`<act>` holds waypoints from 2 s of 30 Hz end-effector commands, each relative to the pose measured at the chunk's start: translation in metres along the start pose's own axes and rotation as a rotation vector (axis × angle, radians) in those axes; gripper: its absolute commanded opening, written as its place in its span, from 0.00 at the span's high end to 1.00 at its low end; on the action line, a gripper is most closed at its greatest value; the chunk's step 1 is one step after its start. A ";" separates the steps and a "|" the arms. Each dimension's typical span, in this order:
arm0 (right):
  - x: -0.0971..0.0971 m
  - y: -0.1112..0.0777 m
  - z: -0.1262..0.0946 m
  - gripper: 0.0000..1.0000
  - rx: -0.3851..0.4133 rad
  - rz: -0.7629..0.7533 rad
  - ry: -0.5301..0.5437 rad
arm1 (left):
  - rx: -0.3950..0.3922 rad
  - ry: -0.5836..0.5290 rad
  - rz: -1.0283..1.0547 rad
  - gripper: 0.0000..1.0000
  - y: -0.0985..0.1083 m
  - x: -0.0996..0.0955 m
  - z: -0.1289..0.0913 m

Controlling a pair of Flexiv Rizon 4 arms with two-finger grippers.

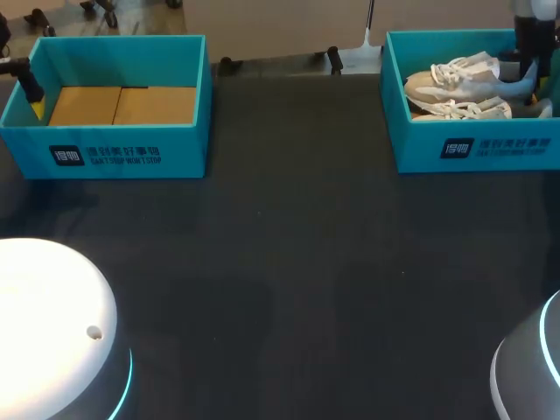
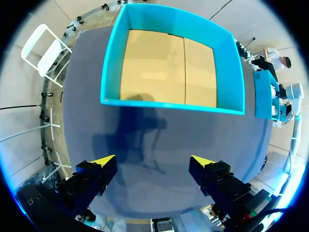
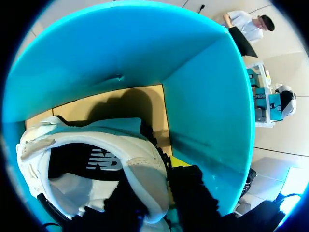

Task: Take the shoe out of the shoebox, open the shoe tongue, remove and reinsert the insole, then place the shoe into the shoebox

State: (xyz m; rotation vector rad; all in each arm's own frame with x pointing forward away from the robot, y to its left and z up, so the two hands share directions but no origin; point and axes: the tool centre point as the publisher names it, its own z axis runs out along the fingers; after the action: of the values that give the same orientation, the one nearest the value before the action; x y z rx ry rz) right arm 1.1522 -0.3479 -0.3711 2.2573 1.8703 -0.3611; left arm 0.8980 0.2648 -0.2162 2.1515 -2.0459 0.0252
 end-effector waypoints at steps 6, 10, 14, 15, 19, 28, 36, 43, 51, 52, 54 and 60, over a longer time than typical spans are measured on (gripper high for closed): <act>-0.010 0.006 -0.024 0.00 -0.005 0.017 0.029 | -0.001 -0.001 0.000 0.00 0.000 0.000 -0.001; -0.014 0.002 -0.039 0.00 -0.012 0.028 0.048 | -0.001 -0.001 0.000 0.00 0.000 0.000 -0.001; -0.017 -0.005 -0.058 0.00 -0.022 0.035 0.078 | -0.001 -0.001 0.000 0.00 0.000 0.000 -0.001; -0.019 -0.009 -0.068 0.00 -0.024 0.037 0.078 | -0.001 -0.001 0.000 0.00 0.000 0.000 -0.001; -0.023 -0.030 -0.102 0.00 -0.043 0.054 0.119 | -0.001 -0.001 0.000 0.00 0.000 0.000 -0.001; -0.020 -0.090 -0.158 0.00 -0.075 0.048 0.195 | -0.001 -0.001 0.000 0.00 0.000 0.000 -0.001; -0.008 -0.140 -0.192 0.00 -0.110 0.041 0.244 | -0.001 -0.001 0.000 0.00 0.000 0.000 -0.001; 0.000 -0.173 -0.202 0.00 -0.118 0.075 0.272 | -0.001 -0.001 0.000 0.00 0.000 0.000 -0.001; 0.004 -0.194 -0.208 0.00 -0.130 0.115 0.283 | -0.001 -0.001 0.000 0.00 0.000 0.000 -0.001; 0.005 -0.195 -0.209 0.00 -0.131 0.115 0.276 | -0.001 -0.001 0.000 0.00 0.000 0.000 -0.001; 0.007 -0.197 -0.212 0.00 -0.132 0.114 0.276 | -0.001 -0.001 0.000 0.00 0.000 0.000 -0.001; 0.006 -0.200 -0.212 0.00 -0.133 0.119 0.281 | -0.001 -0.001 0.000 0.00 0.000 0.000 -0.001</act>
State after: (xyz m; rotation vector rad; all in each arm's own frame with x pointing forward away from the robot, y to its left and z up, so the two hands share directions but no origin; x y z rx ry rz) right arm 0.9805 -0.2416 -0.1681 2.5183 1.8823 -0.0555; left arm 0.8980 0.2649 -0.2162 2.1516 -2.0457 0.0250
